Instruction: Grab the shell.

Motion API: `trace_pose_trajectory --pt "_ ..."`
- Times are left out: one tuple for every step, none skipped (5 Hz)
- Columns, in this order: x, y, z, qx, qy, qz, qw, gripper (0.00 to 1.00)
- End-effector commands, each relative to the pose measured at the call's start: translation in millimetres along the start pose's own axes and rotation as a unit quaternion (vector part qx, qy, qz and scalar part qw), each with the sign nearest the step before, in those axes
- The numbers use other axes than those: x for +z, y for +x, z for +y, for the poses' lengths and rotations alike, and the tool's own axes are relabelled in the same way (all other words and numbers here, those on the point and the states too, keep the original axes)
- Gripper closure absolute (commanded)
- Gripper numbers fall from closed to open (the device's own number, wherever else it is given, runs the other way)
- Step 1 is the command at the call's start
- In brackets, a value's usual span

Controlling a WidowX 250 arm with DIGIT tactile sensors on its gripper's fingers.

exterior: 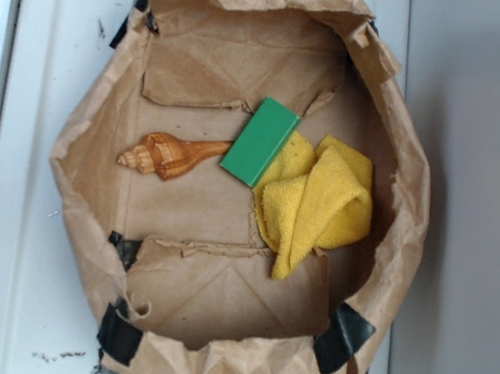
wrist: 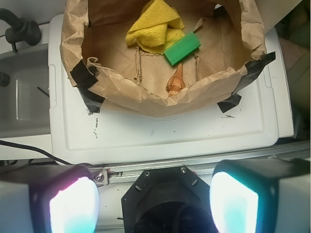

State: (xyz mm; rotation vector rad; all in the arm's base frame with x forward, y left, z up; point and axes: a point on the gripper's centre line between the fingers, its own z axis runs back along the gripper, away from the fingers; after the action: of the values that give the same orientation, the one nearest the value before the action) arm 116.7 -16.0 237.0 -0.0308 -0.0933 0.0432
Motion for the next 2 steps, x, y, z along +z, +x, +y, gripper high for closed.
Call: trace_pose_trajectory --pt "0 0 0 0.0 0.0 0.0 1.0 0.0" --pt "-8 30 13 0.021 -0.012 -0.005 1.0 0.0"
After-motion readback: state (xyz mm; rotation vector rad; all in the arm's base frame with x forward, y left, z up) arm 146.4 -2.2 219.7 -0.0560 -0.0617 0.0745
